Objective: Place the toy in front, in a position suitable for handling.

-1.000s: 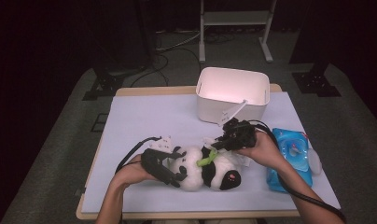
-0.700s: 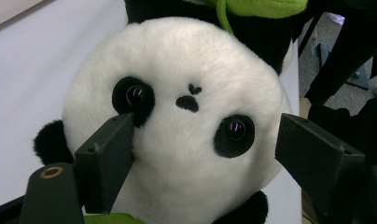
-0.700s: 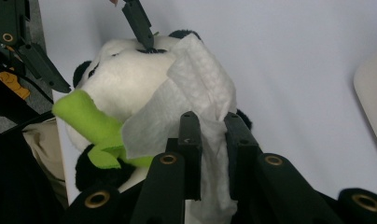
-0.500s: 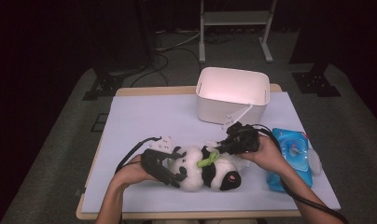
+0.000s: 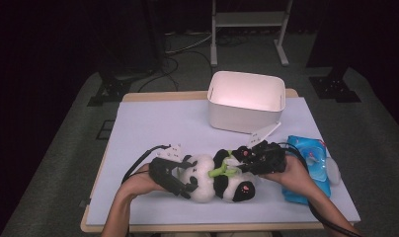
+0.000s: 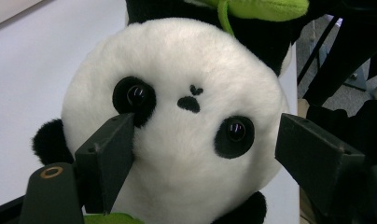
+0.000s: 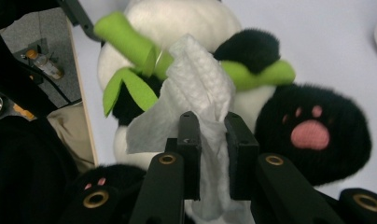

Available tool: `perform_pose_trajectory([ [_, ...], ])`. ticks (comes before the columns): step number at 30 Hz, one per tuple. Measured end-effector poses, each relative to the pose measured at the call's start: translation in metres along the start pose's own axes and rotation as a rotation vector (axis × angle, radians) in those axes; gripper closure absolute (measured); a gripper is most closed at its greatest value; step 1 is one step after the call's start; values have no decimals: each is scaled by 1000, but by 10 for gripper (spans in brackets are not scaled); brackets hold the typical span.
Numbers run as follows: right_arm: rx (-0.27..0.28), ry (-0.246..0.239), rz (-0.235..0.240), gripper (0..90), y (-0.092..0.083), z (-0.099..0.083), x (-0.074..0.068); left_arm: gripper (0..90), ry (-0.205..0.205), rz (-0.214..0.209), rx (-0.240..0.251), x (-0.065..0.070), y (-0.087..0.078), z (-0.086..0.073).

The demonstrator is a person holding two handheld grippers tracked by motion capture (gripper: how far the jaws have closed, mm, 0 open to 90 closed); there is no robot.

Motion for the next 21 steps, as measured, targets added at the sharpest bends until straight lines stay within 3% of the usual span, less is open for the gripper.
perform_pose_trajectory([
  [12,19,55,34,779,-4,-35,-1,198,6,3,-4,0,0,0],
  [17,16,58,34,779,-4,-38,1,197,4,8,-5,-1,0,0],
  [21,11,51,-4,779,-6,-33,8,196,3,13,-5,-1,1,0],
])
Point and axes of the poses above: each handheld gripper's, and its own axes: y roughly forward along the jaws, z roughly out of its top, x roughly to its right, the point moved 10 cm from there along y, roughly forward along the jaws, and after that the axes turned 8 degrees about z, right-handed, at the moved point
